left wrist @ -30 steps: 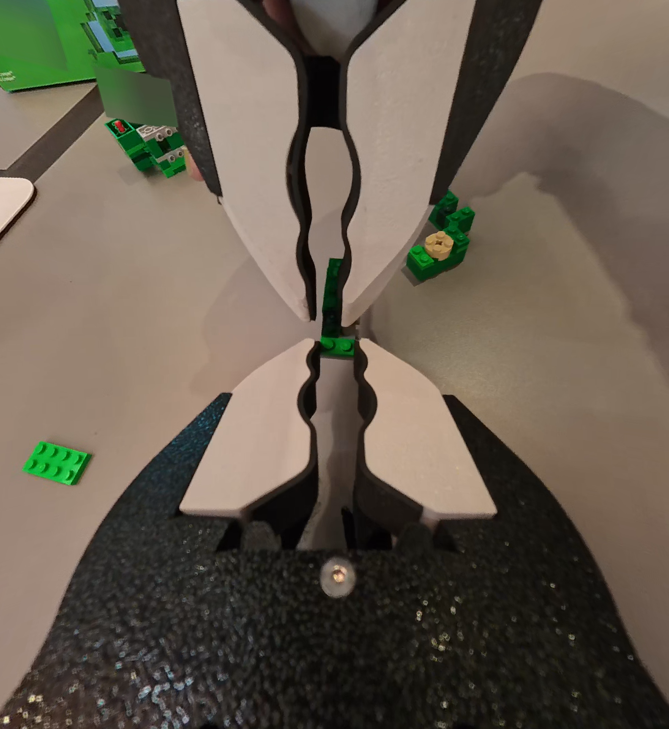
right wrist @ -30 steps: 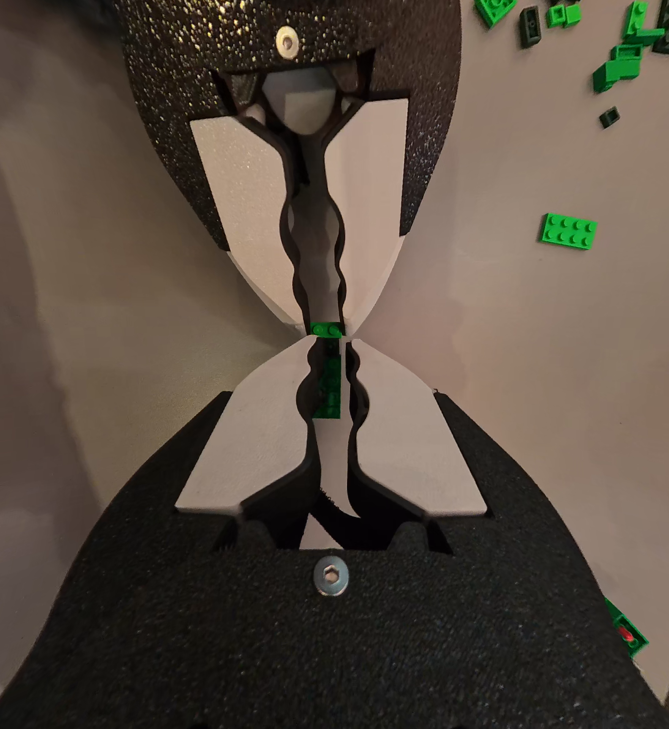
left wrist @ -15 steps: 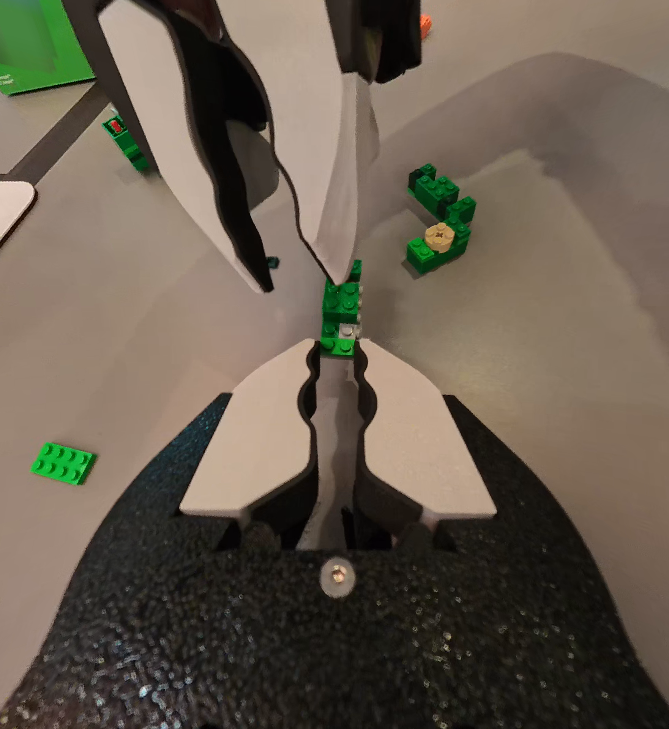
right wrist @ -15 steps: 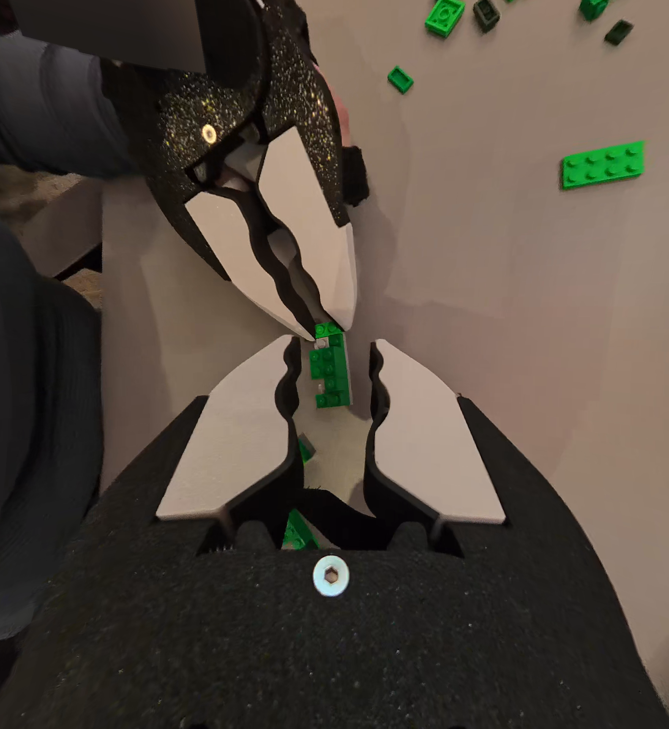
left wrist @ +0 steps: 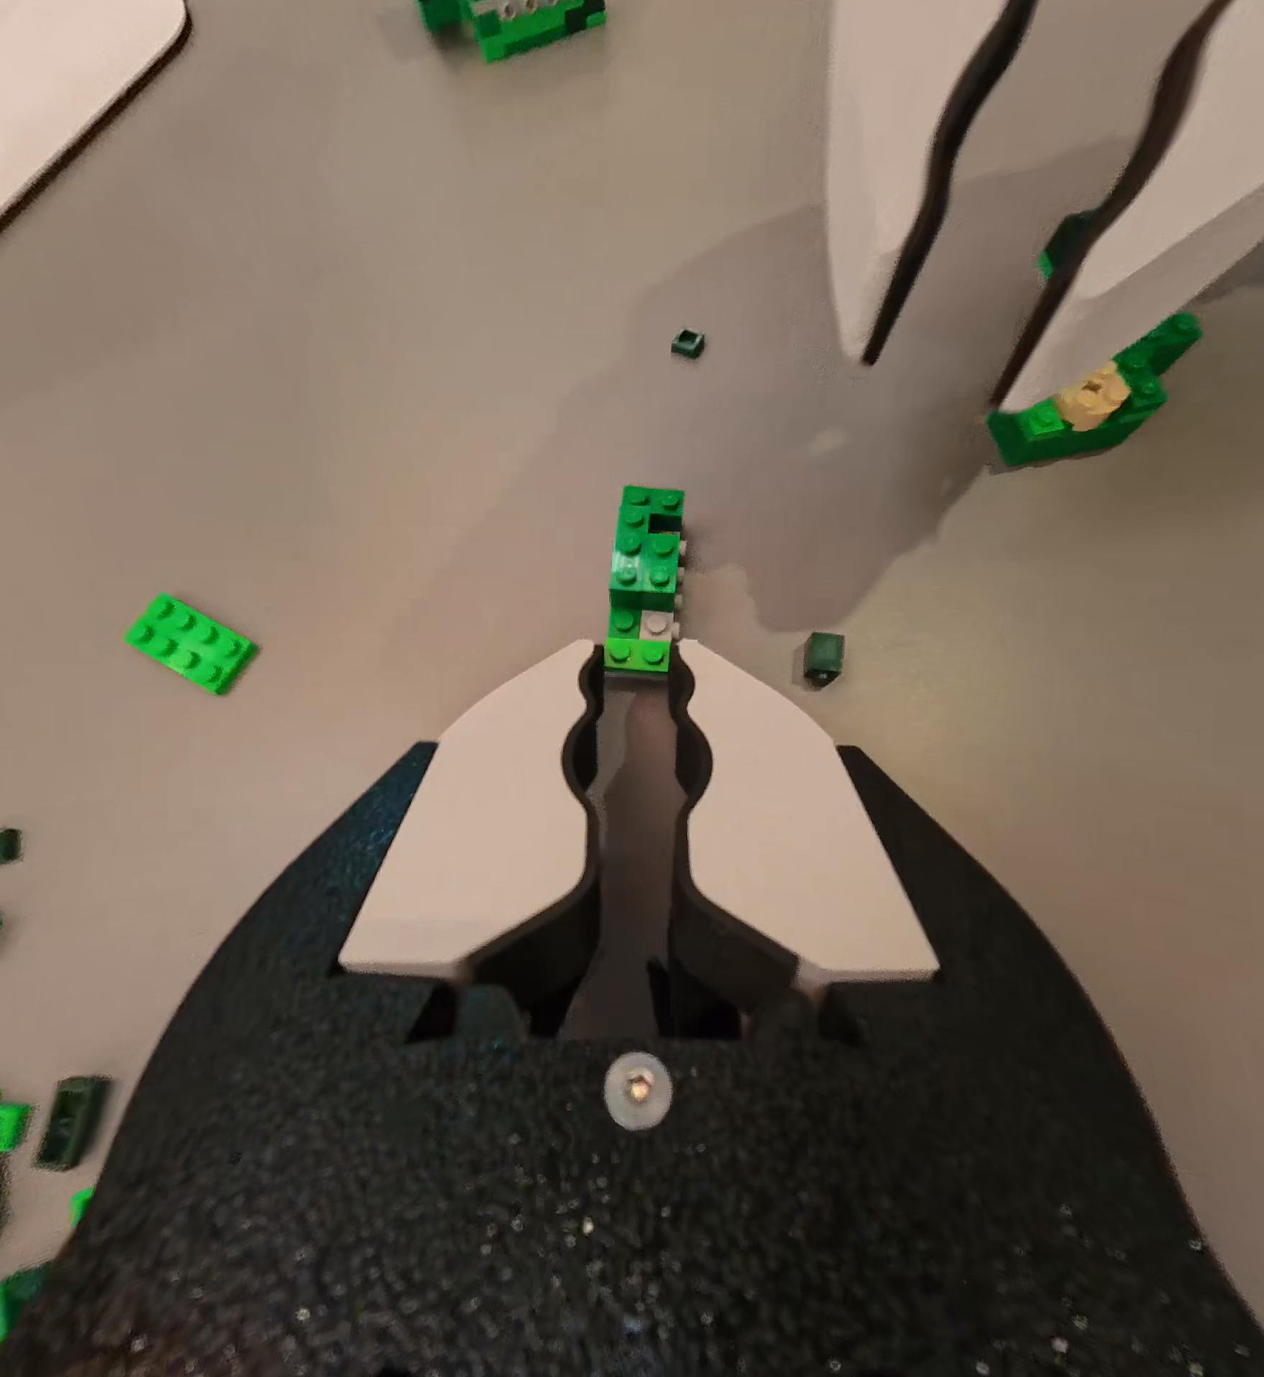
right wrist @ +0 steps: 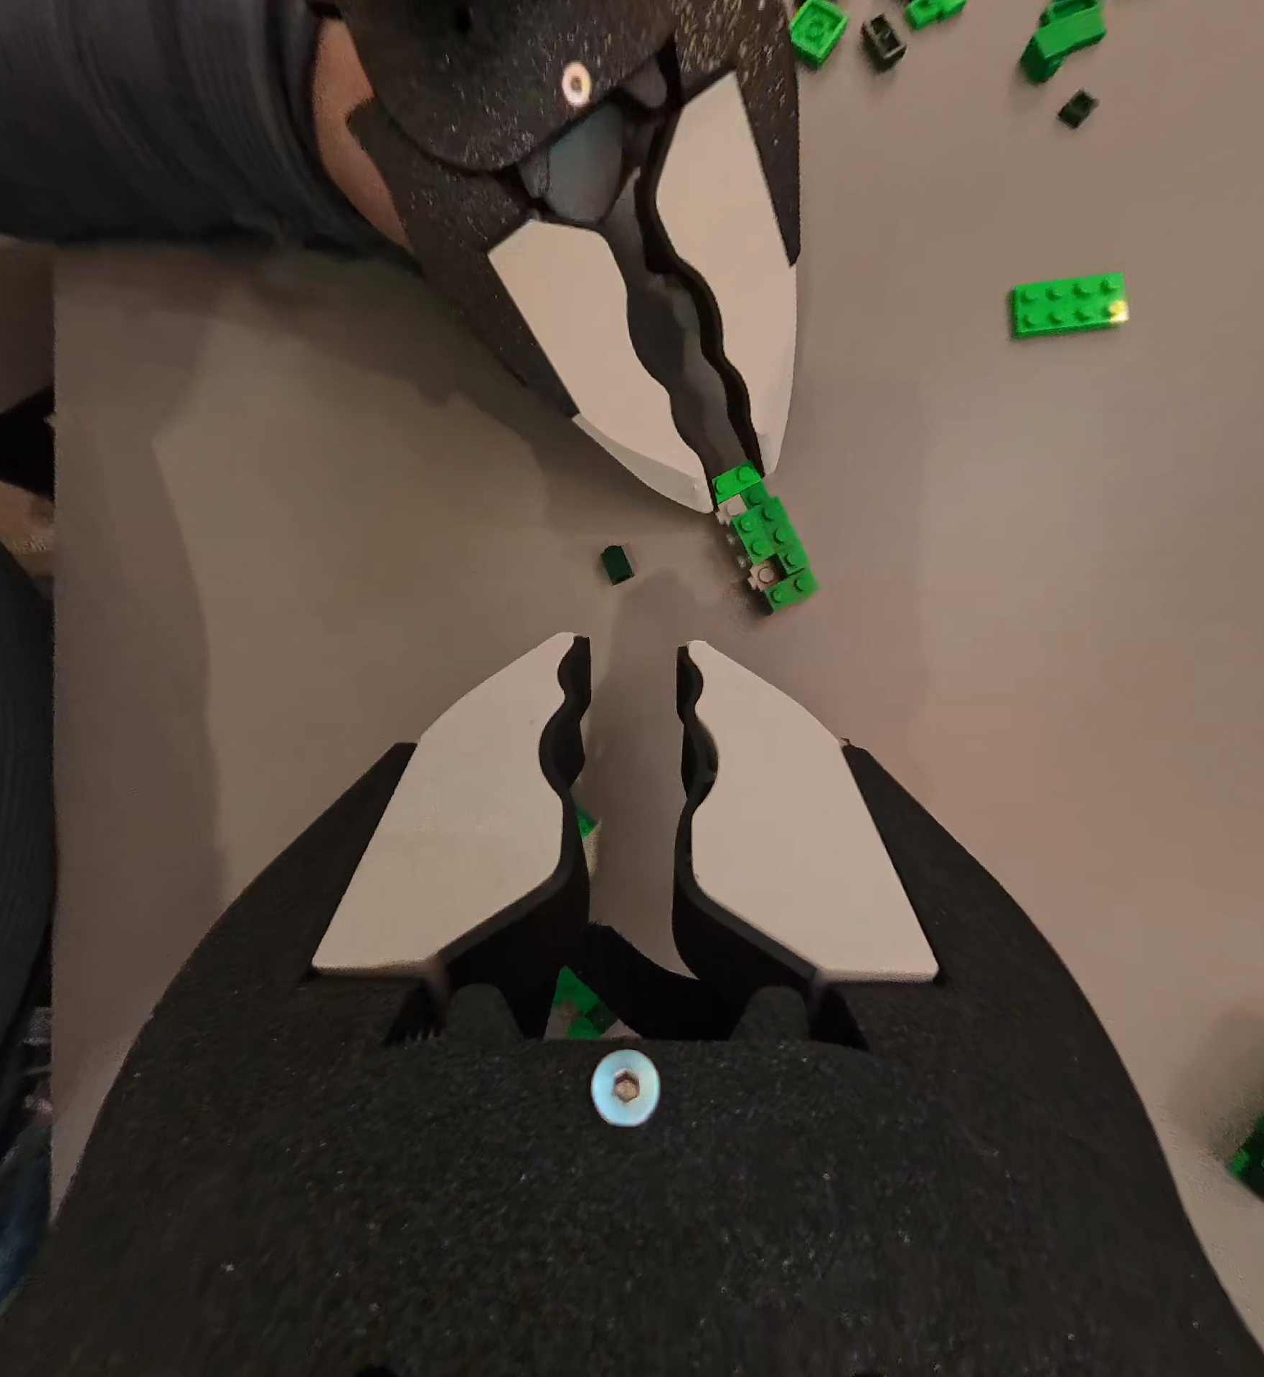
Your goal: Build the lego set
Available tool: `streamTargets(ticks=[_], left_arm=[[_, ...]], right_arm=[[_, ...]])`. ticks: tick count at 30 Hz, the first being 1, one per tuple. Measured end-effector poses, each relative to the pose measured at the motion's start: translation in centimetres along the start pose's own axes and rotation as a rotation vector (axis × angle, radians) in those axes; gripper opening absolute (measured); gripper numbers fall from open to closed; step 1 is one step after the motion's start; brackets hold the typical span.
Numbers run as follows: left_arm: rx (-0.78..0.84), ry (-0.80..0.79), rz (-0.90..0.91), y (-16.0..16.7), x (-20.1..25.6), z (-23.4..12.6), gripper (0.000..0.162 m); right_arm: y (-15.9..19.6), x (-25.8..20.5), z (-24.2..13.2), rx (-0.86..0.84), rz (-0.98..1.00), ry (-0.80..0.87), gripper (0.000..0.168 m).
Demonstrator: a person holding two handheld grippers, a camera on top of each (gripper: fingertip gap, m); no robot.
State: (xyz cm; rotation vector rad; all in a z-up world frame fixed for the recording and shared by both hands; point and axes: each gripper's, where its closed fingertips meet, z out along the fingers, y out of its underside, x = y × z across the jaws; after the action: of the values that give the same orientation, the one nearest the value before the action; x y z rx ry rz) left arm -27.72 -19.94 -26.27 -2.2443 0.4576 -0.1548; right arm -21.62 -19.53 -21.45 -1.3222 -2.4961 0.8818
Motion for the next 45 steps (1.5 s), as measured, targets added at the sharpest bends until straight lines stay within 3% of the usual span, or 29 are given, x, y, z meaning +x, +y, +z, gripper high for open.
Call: streamTargets(ticks=[4,7,11,19,28,30,33,37,40,43,45], left_arm=[[0.008,0.086,-0.104,0.2,0.5,0.1,0.017],[-0.009,0.082,-0.105,0.2,0.7,0.0,0.03],[-0.042,0.061,-0.081,0.3,0.8,0.0,0.032],[-0.087,0.096,-0.116,0.7,1.2,-0.6,0.043],[-0.069,0.246,-0.106,0.1,3.5,-0.6,0.048],[-0.078,0.169,-0.052,0.5,2.1,-1.1,0.046],[-0.074,0.049,0.006,1.0,-0.6,-2.7,0.041],[-0.022,0.043,0.054,1.1,-1.4,-4.0,0.04],[-0.041,-0.004,0.096,1.8,-2.3,-4.2,0.041],[-0.015,0.014,0.104,1.7,-2.2,-4.1,0.043],[0.003,0.022,0.101,1.6,-2.2,-4.0,0.045]], right_arm=[[1.0,0.5,-0.6,0.024,0.064,0.044,0.02],[2.0,1.0,-0.2,0.002,0.125,0.078,0.012],[1.8,1.9,1.4,-0.003,0.146,0.113,0.0],[1.2,3.5,5.3,-0.128,0.178,0.127,0.0],[-2.4,7.3,6.6,-0.066,0.105,0.241,0.0],[-2.8,7.3,6.1,-0.017,0.131,0.244,0.004],[-3.3,5.2,5.8,0.046,0.166,0.117,0.02],[-3.1,5.2,5.9,0.03,0.007,0.141,0.032],[-3.7,5.1,6.4,0.051,0.021,0.091,0.036],[-3.8,5.1,7.6,0.023,0.021,0.063,0.036],[-3.7,5.5,8.2,-0.003,-0.01,0.092,0.023]])
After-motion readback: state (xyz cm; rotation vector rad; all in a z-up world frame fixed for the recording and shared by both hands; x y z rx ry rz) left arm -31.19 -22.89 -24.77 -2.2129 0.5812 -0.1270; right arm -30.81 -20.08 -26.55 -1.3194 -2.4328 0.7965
